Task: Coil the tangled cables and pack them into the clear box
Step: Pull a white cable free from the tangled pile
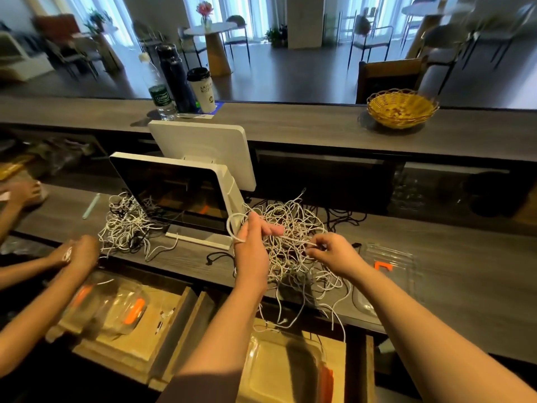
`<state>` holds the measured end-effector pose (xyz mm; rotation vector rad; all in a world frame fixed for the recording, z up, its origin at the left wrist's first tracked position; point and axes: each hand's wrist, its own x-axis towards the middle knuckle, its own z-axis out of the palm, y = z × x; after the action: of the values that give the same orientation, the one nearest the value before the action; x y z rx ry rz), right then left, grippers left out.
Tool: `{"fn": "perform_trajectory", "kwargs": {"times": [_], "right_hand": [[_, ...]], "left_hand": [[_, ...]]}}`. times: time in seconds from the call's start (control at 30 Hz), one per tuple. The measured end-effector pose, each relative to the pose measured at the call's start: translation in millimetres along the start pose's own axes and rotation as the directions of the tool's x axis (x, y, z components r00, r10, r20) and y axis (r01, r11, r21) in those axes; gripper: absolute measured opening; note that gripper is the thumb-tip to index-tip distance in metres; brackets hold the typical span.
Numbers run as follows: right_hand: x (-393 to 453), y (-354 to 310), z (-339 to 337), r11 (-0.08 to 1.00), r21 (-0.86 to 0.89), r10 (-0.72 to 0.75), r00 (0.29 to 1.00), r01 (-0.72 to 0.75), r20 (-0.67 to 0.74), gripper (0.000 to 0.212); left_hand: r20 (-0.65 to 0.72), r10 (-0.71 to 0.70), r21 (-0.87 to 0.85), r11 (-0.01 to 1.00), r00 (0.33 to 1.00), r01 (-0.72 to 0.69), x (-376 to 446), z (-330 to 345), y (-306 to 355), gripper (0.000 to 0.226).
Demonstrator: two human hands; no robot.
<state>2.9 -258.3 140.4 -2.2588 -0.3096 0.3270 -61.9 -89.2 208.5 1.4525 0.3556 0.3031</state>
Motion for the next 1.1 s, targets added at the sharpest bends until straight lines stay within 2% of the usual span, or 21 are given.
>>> {"fn": "perform_trajectory", "kwargs": {"times": [0.1,0.27,0.33,0.4,0.47,0.53,0.6,0.7,0.83,0.93,1.0,1.1], "right_hand": [[19,28,0,0.996,-0.065,0.053,0.995,-0.059,-0.081,0.012],[41,57,-6,0.988,-0.071,0.128,0.985,-0.137,-0.113,0.010],[48,61,-14,0.982,-0.075,0.158,0.974,-0.172,-0.161,0.015],[54,58,-23,0.985,-0.036,0.156,0.961,-0.169,-0.230,0.018],[59,46,-30,0.994,0.006,0.102,0.957,-0.105,-0.272,0.017],[62,28,-35,0.998,0.066,0.023,0.960,-0.005,-0.279,0.012],[65,9,-36,0.990,0.116,-0.048,0.971,0.077,-0.234,0.003],[66,-12,-33,0.984,0.105,-0.128,0.983,0.142,-0.133,0.009],[66,-34,-28,0.969,0.020,-0.244,0.968,0.245,-0.057,0.015],[65,-43,-28,0.958,0.003,-0.285,0.956,0.286,-0.072,0.011],[63,-41,-26,0.960,-0.019,-0.279,0.958,0.278,-0.071,0.007],[66,-23,-20,0.975,-0.046,-0.220,0.972,0.217,-0.085,0.003]], "left_hand": [[-0.015,0.042,-0.155,0.987,0.999,-0.044,3,-11,8,0.047],[-0.177,0.076,-0.265,0.957,0.981,-0.122,10,-27,24,0.046],[-0.235,0.073,-0.270,0.953,0.969,-0.137,16,-34,28,0.047],[-0.258,0.076,-0.181,0.975,0.963,-0.126,22,-39,29,0.046],[-0.222,0.111,0.085,0.992,0.969,-0.094,28,-43,25,0.043],[-0.147,0.091,0.328,0.944,0.985,-0.039,32,-44,15,0.038],[-0.066,0.018,0.425,0.905,0.998,0.012,37,-42,1,0.035],[0.048,-0.018,0.563,0.826,0.999,-0.013,42,-27,-12,0.035],[0.187,-0.135,0.541,0.841,0.973,0.013,56,-6,-17,0.045],[0.222,-0.163,0.555,0.832,0.961,0.013,67,6,-20,0.029],[0.195,-0.145,0.474,0.880,0.970,0.036,66,11,-19,0.026],[0.182,-0.140,0.287,0.954,0.973,0.084,58,12,-12,0.035]]}}
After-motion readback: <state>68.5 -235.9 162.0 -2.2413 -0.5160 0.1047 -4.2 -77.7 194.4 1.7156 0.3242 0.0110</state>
